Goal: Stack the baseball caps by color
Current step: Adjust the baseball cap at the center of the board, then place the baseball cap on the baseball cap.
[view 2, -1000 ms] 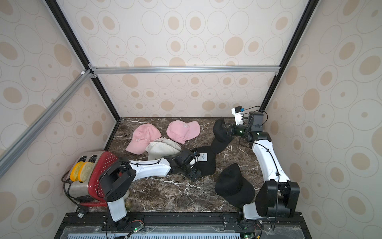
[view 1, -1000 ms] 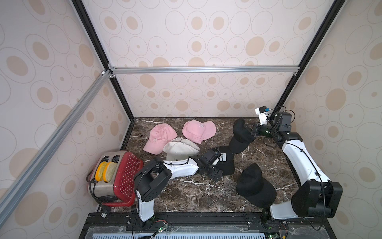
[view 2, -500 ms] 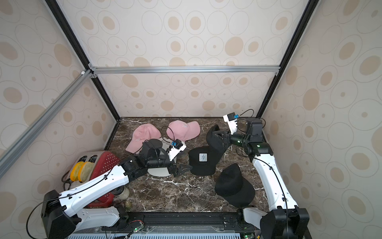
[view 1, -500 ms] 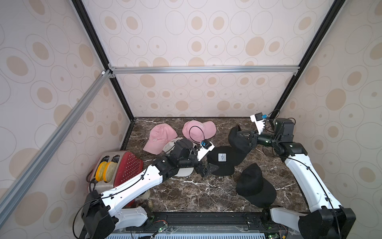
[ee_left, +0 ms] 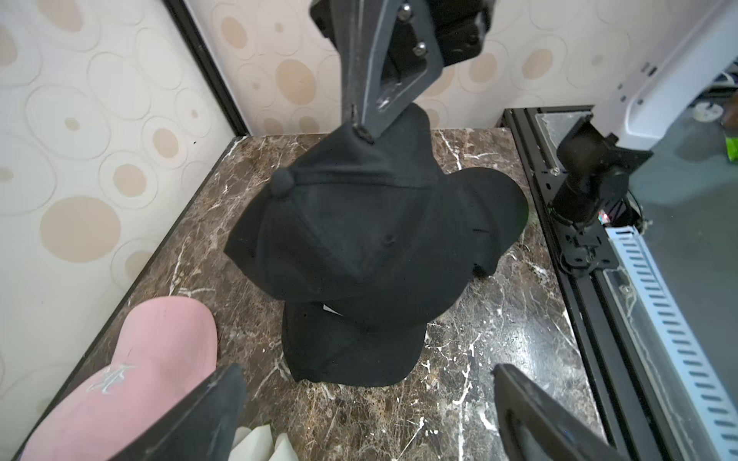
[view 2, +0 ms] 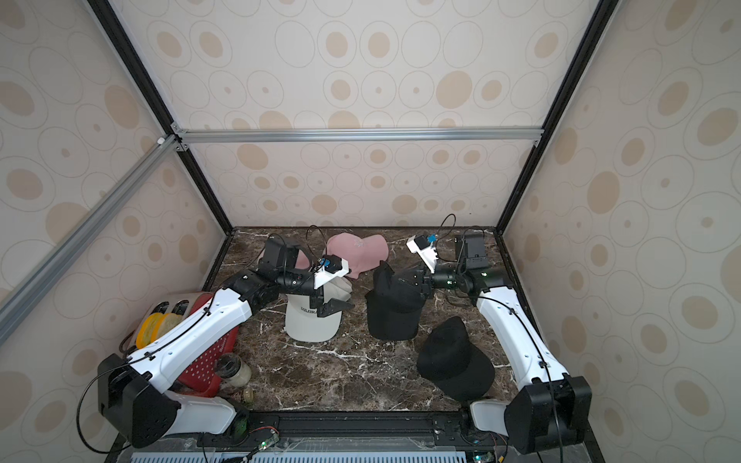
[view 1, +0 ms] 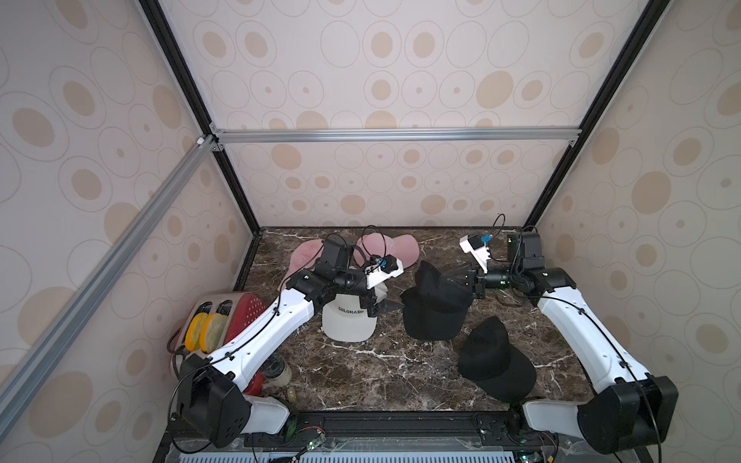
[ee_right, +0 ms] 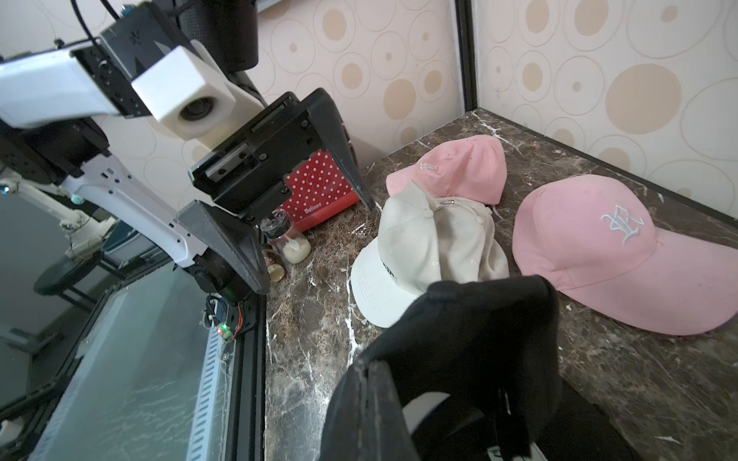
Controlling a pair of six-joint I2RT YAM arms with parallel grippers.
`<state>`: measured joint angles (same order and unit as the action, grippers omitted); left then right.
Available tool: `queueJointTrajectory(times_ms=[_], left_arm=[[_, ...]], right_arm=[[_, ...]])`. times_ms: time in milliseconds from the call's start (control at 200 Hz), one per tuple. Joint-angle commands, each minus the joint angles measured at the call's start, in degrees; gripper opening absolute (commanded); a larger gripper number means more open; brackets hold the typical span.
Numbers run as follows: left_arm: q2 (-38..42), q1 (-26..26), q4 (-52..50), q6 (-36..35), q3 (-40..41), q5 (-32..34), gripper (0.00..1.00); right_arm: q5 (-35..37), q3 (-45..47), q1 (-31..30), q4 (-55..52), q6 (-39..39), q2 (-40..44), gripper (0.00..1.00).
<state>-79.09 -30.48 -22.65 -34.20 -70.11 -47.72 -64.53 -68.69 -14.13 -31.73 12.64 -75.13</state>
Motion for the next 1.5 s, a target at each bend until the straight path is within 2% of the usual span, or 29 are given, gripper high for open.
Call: queueJointTrajectory(times_ms=[0,115,150,416,566,681,801,946,1277,1392,1497], left_arm=[[-2.47,0.28,-4.67,-11.49,-5.24,-2.95,0.99],[-6.44,0.30,-12.91,-17.14,-10.94,-3.27,0.99],[-6.92,0.25,-15.08,-18.47,-11.68,-3.90,0.99],[-7.28,0.41,-16.65,-24.24,-14.17,-4.67,0.99],[-12.13,0.40,-30.26,-32.13,-22.72,-8.46,0.99],[-15.59,0.16,-39.04,-37.42,-25.95,-11.81,0.99],[-16.12,-0.56,-40.89,-40.36,-24.27,-13.18,0.99],[-19.58,-1.67,-40.55,-39.92,-24.95,-9.84,0.99],[-27.43,-1.60,-40.12,-37.17,-32.03,-11.94,0.98],[-28.33,-1.28,-46.66,-42.06,-34.46,-14.18,0.92],[-27.85,-0.67,-52.19,-46.73,-35.40,-16.51,0.80]], right_arm=[[-3.56,-2.96,-0.20,-6.69,10.12,-1.59,0.00],[-3.95,-4.91,-0.24,-11.37,15.36,-2.97,0.00],[-4.08,-5.18,-1.85,-12.67,17.01,-3.09,0.00],[-6.50,-5.35,-3.98,-23.46,31.92,-2.53,0.00],[-8.26,-6.67,-4.50,-31.16,40.68,-3.22,0.00],[-8.56,-6.40,-4.50,-31.33,41.57,-3.01,0.00],[-8.24,-6.20,-4.50,-30.63,41.46,-2.50,0.00],[-9.27,-6.24,-4.67,-30.58,41.56,-1.91,0.00],[-10.37,-4.92,-4.99,-31.42,44.49,0.34,0.00],[-9.75,-4.56,-5.02,-31.35,44.66,0.43,0.00],[-9.27,-4.46,-4.99,-30.92,44.33,0.10,0.00]])
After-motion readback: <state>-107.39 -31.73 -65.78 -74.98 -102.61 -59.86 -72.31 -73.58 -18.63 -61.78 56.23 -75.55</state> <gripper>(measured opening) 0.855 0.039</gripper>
